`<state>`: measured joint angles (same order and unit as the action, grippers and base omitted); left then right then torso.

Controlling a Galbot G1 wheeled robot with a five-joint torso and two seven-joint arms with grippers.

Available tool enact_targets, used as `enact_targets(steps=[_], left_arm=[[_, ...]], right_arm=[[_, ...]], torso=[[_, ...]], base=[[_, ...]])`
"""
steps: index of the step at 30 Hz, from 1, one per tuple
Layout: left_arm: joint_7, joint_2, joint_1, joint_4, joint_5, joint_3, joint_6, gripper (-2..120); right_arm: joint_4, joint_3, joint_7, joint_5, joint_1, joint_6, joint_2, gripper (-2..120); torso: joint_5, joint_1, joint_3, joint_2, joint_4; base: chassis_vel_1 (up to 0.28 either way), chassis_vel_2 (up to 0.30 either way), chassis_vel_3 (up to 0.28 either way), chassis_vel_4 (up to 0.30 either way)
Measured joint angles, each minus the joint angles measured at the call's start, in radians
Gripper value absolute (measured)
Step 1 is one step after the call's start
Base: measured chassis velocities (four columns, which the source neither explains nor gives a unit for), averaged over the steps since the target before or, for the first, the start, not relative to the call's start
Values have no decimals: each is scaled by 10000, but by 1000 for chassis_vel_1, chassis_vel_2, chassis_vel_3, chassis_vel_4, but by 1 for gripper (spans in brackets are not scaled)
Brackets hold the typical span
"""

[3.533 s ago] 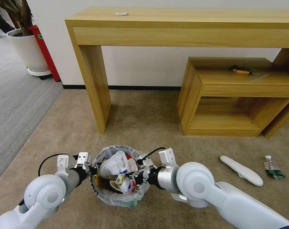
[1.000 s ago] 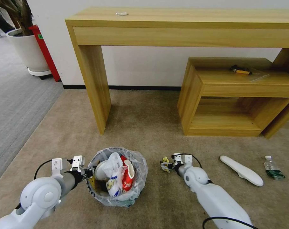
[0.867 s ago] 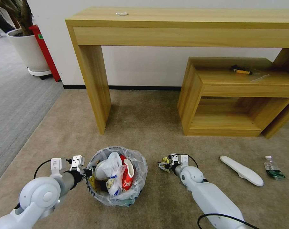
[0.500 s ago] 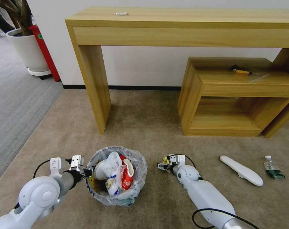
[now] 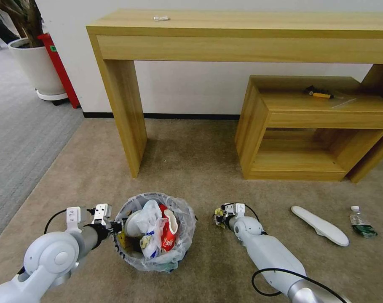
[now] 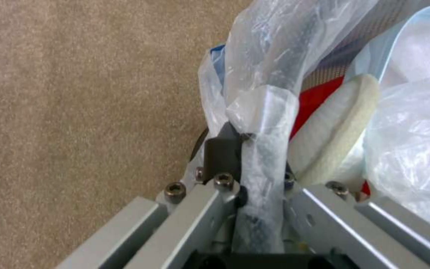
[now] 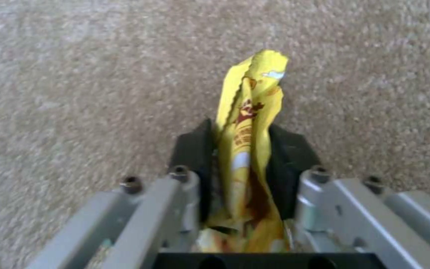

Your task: Pick up the trash bin and place the garbage on the floor into it.

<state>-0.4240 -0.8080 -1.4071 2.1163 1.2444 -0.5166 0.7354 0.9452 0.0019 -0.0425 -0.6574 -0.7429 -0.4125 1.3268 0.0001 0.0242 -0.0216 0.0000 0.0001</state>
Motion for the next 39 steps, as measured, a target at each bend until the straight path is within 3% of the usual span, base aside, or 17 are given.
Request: enact_targets(steps=[3, 5, 11, 16, 17, 23, 25, 27, 32, 37, 39], left_arm=[[-8, -1, 18, 4, 0, 23, 0, 0], [-11, 5, 30, 32, 3, 42, 0, 0], [-12, 73, 28, 70, 5, 44, 0, 0], [-51, 138, 85, 100, 6, 130, 0, 0], [-51, 138, 85, 100, 6, 130, 0, 0], [-94, 344, 271, -4, 9, 430, 0, 0], [-96, 367, 323, -32, 4, 479, 0, 0], [-114, 453, 550, -99, 6, 676, 0, 0], [-240, 571, 1011, -183, 212, 1038, 0, 0], [-425, 599, 1534, -253, 461, 1425, 0, 0], [-451, 599, 1593, -259, 494, 1462, 0, 0]], right_arm=[[196, 0, -2, 136, -105, 2, -46, 18], [492, 13, -16, 493, -289, 78, -87, 6], [1447, 177, -245, 804, -675, 149, -233, 0], [3682, 610, -474, 798, -1181, 71, -680, 0], [3682, 610, -474, 798, -1181, 71, -680, 0], [6937, 889, -590, 485, -1073, -261, -1309, 0], [7269, 814, -643, 342, -972, -338, -1353, 0], [8498, 401, -879, -411, -592, -758, -1486, 0], [9797, -439, -1130, -1602, -266, -1481, -1687, 0], [10537, -1936, -1328, -2293, -34, -1932, -2096, 0], [10559, -2079, -1332, -2327, -22, -1964, -2110, 0]], torso=[[-2, -1, 0, 0, 0], [-3, 0, 0, 0, -2], [-3, 0, 0, 0, -2], [-3, 0, 0, 0, -2], [-3, 0, 0, 0, -2], [-6, 0, -1, 0, -3], [-6, 0, 0, 0, -3], [-7, 0, 0, 0, -1], [-6, 0, 0, 0, 0], [-6, 0, 0, 0, -2], [-6, 0, 0, 0, -3]], base=[[0, 0, 0, 0], [0, 0, 0, 0], [0, 0, 0, 0], [0, 0, 0, 0], [0, 0, 0, 0], [0, 0, 0, 0], [0, 0, 0, 0], [0, 0, 0, 0], [0, 0, 0, 0], [0, 0, 0, 0], [0, 0, 0, 0]])
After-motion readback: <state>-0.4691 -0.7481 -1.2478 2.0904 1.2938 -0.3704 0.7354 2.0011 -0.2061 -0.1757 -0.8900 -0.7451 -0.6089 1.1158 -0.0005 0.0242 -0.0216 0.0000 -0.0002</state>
